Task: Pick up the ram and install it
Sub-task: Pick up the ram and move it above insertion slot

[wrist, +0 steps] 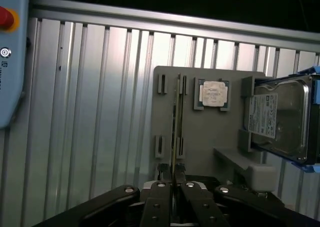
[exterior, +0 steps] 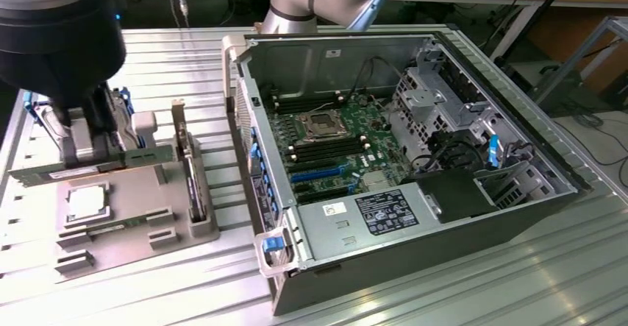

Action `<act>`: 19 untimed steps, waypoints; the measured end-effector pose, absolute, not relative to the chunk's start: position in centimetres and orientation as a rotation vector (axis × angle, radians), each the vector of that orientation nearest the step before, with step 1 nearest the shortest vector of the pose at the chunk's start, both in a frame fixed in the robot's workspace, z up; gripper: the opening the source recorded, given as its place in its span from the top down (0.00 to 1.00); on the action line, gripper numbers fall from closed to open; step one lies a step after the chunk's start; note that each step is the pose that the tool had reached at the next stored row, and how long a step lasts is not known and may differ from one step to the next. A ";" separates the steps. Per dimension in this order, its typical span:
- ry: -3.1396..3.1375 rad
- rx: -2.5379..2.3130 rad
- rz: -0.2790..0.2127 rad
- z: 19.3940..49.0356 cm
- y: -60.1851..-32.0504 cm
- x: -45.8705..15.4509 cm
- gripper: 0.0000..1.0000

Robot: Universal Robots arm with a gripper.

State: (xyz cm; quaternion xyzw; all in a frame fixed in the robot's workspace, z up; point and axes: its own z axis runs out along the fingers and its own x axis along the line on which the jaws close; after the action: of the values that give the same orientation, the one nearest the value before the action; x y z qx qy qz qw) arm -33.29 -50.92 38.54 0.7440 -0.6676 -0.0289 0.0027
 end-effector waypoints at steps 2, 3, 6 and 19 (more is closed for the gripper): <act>-2.093 2.333 -0.091 38.6 -50.9 -32.1 0.86; -2.093 2.333 -0.092 38.5 -50.9 -31.6 0.86; -2.093 2.333 -0.093 38.5 -50.9 -29.3 0.86; -2.095 2.341 -0.106 38.5 -50.8 -20.4 0.86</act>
State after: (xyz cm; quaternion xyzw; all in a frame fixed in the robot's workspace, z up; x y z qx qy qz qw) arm -20.37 -50.85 38.50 0.7447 -0.6666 -0.0338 -0.0009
